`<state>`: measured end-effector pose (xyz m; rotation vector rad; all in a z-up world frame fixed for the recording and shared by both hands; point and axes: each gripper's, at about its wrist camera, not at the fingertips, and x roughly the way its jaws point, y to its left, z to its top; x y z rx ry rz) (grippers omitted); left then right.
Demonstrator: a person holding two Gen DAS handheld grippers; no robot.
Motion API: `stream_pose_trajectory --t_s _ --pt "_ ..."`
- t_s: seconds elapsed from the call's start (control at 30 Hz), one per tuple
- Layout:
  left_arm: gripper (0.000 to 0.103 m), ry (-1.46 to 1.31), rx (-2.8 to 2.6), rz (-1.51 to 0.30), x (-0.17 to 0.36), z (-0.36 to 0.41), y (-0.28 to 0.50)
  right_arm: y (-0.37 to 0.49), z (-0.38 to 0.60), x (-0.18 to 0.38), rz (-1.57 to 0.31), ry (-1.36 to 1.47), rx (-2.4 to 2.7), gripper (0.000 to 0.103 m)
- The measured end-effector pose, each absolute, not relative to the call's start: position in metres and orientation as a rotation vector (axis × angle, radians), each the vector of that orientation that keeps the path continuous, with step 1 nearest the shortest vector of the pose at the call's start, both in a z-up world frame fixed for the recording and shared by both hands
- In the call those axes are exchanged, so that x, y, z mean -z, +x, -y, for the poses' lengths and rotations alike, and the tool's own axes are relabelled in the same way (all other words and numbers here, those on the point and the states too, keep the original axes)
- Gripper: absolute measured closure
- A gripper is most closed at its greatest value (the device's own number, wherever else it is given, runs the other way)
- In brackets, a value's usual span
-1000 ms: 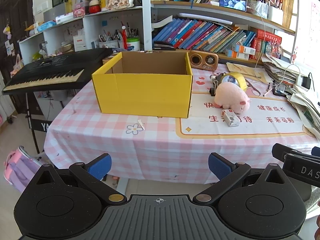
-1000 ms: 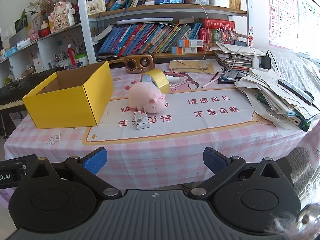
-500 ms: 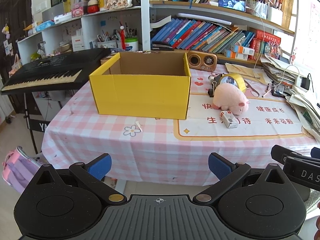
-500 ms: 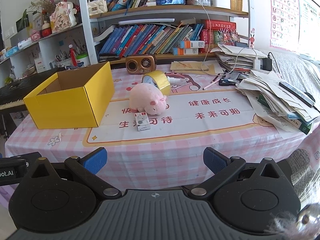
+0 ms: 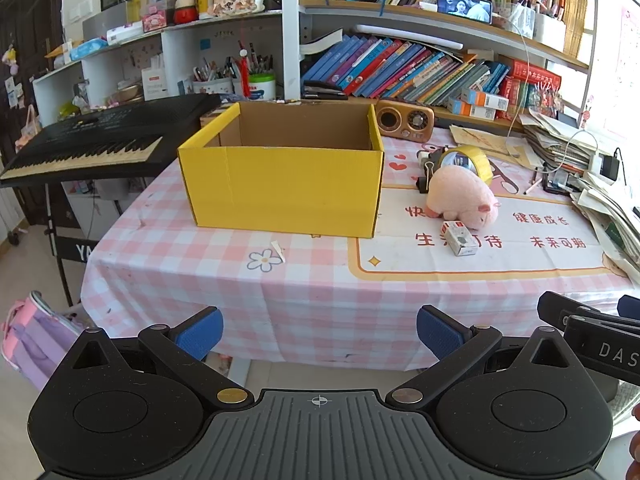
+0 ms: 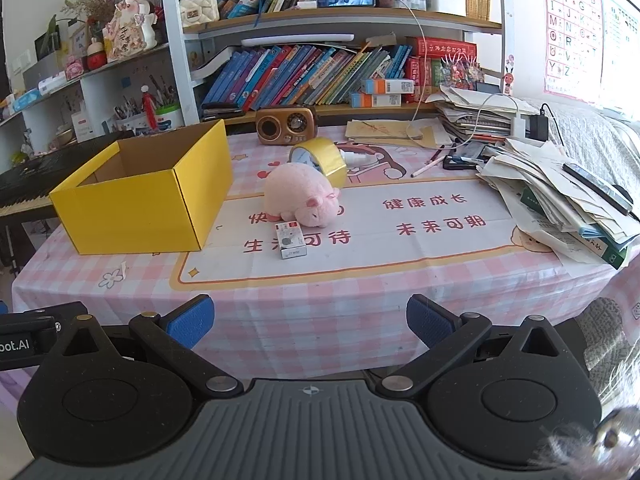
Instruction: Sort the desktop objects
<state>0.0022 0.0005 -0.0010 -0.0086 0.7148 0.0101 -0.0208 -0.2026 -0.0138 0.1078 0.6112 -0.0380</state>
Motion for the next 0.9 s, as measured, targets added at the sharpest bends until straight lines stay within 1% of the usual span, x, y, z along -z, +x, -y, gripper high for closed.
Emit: stream_pose_trajectory --t_s 0.9 --pt "0.0 -0.021 0.006 -0.729 0.005 -0.013 0.007 -0.018 0.194 0.012 -0.614 0.105 0.025 0.0"
